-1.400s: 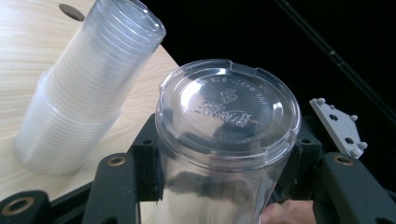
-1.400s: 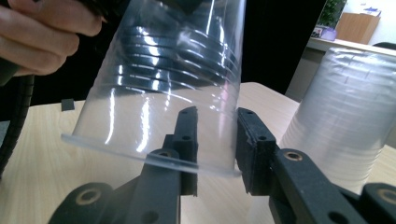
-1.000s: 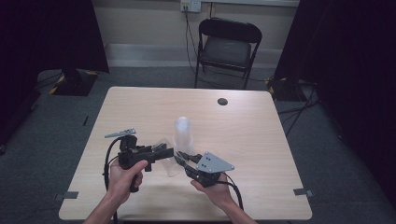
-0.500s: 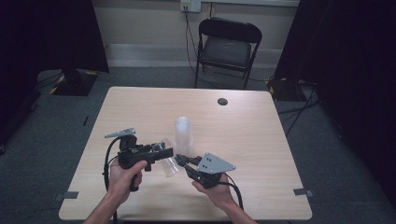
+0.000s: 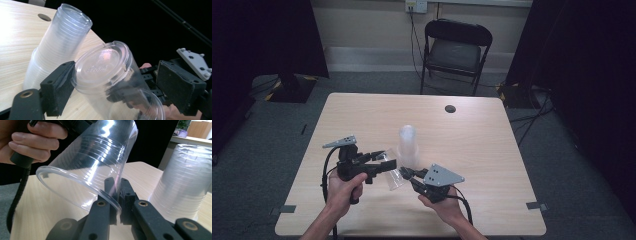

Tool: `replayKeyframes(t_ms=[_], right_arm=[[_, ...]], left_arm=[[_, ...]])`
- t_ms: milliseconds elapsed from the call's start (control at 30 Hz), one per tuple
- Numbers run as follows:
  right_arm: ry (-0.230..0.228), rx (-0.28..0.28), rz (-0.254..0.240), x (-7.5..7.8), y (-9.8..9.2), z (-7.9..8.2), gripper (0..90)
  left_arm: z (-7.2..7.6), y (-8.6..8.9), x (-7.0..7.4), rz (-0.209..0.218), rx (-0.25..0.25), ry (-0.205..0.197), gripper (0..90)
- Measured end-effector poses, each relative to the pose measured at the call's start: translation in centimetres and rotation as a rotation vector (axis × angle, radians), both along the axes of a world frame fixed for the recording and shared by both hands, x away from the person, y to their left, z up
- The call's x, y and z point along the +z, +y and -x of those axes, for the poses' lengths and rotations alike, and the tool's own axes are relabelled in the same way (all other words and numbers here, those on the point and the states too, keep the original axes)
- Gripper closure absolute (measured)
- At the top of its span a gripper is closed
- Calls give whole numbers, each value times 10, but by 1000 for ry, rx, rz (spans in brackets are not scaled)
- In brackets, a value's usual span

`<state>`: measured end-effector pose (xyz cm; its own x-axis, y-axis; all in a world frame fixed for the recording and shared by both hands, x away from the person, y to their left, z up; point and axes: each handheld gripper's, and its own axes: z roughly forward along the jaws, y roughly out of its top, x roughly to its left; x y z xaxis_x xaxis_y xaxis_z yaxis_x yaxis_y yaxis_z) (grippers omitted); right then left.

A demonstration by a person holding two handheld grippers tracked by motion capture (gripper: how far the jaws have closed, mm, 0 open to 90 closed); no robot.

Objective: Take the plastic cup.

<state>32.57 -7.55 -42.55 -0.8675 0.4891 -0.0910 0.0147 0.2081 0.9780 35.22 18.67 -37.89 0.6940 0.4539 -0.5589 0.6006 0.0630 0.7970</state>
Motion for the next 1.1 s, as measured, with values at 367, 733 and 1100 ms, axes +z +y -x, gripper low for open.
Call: replayKeyframes(t_ms=[367,733,1100], right_arm=[[21,5,33,-1,-3,2,871],[147,16,75,-1,-13,-5,870],[284,38,129,-2,-20,-16,871]], left_arm=[[2,5,5,-11,22,-66,156],[6,7,10,-109,57,-162,157],[15,9,6,-250,31,-255,210]])
